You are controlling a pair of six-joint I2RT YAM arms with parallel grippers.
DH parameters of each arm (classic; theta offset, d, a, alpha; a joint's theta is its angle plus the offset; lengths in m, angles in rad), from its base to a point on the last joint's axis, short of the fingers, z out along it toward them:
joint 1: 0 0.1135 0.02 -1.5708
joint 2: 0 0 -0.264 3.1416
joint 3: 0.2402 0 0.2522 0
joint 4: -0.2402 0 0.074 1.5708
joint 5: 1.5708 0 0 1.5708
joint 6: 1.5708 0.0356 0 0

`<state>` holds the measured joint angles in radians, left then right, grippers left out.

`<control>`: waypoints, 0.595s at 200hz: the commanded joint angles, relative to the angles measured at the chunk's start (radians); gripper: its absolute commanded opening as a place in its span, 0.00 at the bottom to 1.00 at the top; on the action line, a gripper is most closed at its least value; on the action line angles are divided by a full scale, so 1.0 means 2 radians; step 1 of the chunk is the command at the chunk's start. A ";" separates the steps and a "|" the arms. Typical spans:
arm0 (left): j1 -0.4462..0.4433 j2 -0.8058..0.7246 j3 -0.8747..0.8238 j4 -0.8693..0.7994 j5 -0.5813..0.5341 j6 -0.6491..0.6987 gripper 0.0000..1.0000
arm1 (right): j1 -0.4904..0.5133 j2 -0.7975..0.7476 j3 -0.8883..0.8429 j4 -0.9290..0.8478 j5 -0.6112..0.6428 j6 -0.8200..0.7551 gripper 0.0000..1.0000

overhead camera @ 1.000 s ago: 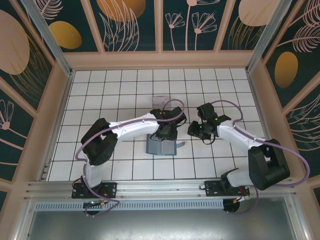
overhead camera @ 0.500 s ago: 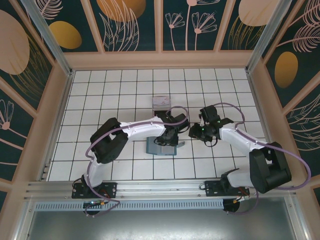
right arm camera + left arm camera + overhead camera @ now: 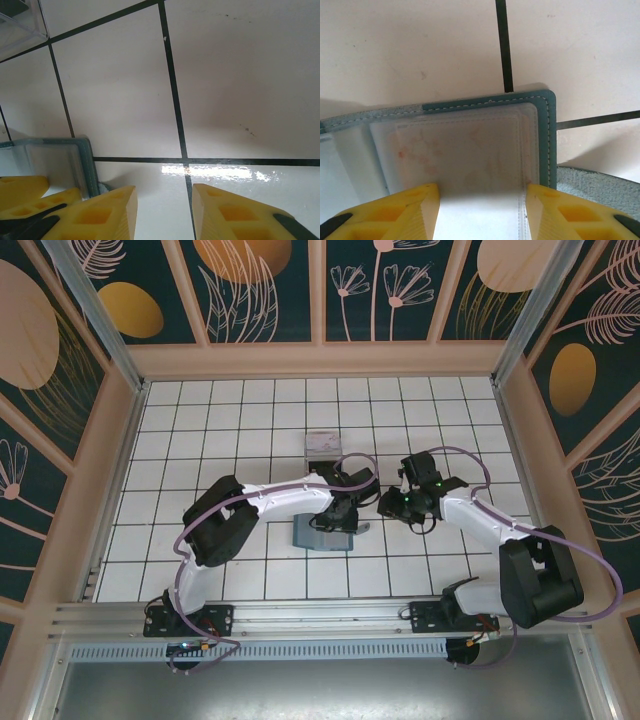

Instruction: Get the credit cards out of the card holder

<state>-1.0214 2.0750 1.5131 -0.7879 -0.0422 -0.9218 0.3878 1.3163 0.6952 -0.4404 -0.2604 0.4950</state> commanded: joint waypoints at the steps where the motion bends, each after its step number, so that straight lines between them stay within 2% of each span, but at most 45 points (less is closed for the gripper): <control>1: -0.003 0.017 0.002 -0.013 0.007 0.000 0.51 | -0.004 -0.009 -0.008 0.006 -0.004 -0.008 0.35; 119: -0.002 0.007 -0.005 -0.010 -0.004 0.006 0.34 | -0.004 -0.010 -0.003 0.000 -0.003 -0.003 0.35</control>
<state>-1.0214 2.0769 1.5131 -0.7818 -0.0395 -0.9180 0.3878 1.3163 0.6926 -0.4400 -0.2607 0.4953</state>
